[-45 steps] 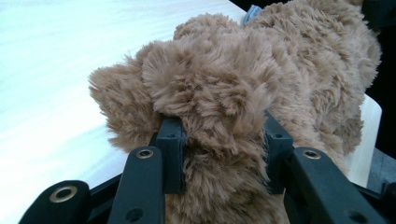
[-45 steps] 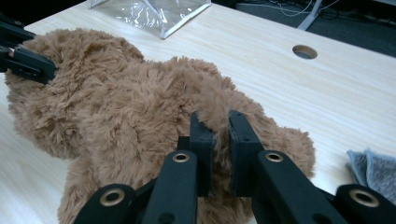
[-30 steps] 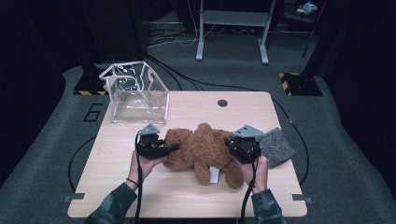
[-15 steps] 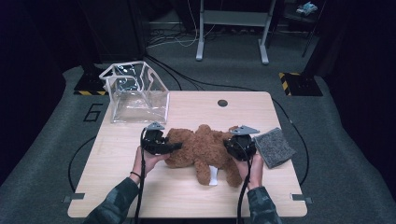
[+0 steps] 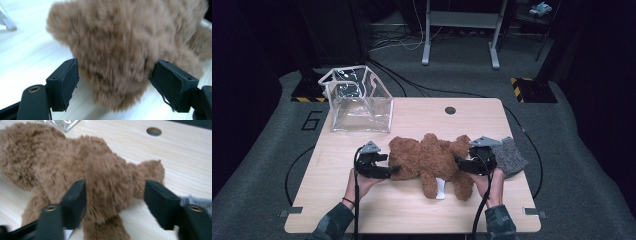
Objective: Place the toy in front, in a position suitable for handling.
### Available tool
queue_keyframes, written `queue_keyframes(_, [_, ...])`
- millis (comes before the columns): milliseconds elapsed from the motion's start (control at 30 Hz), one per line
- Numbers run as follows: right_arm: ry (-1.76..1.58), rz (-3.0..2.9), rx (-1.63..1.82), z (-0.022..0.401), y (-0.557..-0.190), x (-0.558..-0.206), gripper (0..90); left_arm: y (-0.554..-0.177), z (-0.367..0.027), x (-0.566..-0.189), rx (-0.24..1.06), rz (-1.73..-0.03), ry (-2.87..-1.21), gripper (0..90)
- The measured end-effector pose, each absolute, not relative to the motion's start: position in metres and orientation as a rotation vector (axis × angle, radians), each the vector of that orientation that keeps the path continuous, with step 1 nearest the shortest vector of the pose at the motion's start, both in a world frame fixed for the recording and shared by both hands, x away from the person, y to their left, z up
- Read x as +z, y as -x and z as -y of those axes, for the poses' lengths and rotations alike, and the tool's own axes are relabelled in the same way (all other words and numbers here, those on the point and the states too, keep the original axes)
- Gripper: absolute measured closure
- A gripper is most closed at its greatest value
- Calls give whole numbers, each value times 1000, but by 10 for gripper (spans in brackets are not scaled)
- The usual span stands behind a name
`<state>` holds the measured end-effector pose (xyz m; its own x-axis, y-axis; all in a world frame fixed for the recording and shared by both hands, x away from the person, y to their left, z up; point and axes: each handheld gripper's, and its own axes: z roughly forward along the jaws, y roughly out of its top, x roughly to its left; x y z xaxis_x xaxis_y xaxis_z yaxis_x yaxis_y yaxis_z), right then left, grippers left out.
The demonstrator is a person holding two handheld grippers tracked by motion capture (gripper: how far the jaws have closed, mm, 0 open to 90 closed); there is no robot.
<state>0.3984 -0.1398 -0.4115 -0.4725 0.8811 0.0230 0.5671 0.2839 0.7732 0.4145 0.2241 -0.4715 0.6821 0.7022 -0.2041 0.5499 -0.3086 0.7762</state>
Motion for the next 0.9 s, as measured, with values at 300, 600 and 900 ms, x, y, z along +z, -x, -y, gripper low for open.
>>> queue_keyframes(300, [-1378, -2158, 960, 167, -390, -427, 205, -405, -219, -486, 229, -958, -2027, 244])
queue_keyframes(600, [-1473, -2095, 920, 203, -392, -439, 184, -394, -212, -496, 318, -923, -2066, 384])
queue_keyframes(900, [-1597, -2014, 868, 234, -409, -451, 185, -393, -213, -502, 337, -945, -2056, 499])
